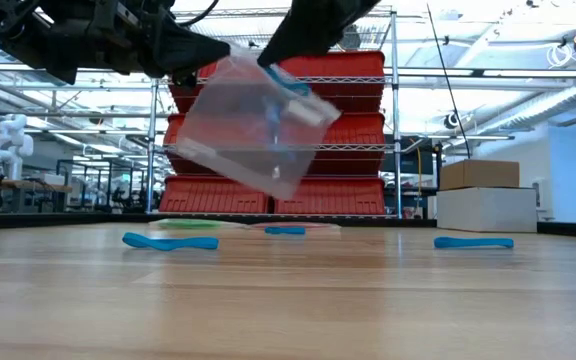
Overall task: Sort rubber bands
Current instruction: Put the blue rubber band into the open transparent zip bag
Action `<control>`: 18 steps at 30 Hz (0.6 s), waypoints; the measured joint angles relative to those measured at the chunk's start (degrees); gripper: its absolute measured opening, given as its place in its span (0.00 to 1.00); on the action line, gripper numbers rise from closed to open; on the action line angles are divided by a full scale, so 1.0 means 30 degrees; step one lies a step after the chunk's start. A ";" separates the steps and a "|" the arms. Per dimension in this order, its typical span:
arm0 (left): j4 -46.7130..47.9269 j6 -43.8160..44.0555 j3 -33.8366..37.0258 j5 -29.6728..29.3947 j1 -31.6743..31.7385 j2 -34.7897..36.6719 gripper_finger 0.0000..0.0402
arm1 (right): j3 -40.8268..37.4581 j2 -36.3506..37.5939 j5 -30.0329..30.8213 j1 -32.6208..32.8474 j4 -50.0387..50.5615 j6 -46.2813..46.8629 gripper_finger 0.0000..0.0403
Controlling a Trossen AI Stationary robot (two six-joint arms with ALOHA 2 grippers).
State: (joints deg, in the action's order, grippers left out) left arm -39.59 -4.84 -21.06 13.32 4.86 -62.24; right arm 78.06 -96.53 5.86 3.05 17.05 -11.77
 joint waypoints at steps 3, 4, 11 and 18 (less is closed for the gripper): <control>0.0007 0.0000 0.0000 0.0001 0.0000 -0.0001 0.00 | 0.0000 0.0034 0.0712 -0.0019 0.0024 0.0513 0.09; 0.0013 0.0000 0.0000 0.0001 0.0000 0.0000 0.00 | 0.0000 0.0052 0.0732 -0.0022 0.0021 0.0711 0.12; 0.0021 0.0000 0.0000 0.0001 0.0000 -0.0006 0.00 | 0.0000 0.0066 0.0575 -0.0018 0.0432 0.1538 0.31; 0.0043 0.0008 0.0000 0.0001 0.0000 -0.0002 0.00 | 0.0017 0.0561 0.0570 -0.0029 0.0519 0.1572 0.42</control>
State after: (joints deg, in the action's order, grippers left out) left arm -39.46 -4.82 -21.06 13.32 4.86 -62.24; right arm 78.11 -94.85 7.57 2.96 18.61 -7.05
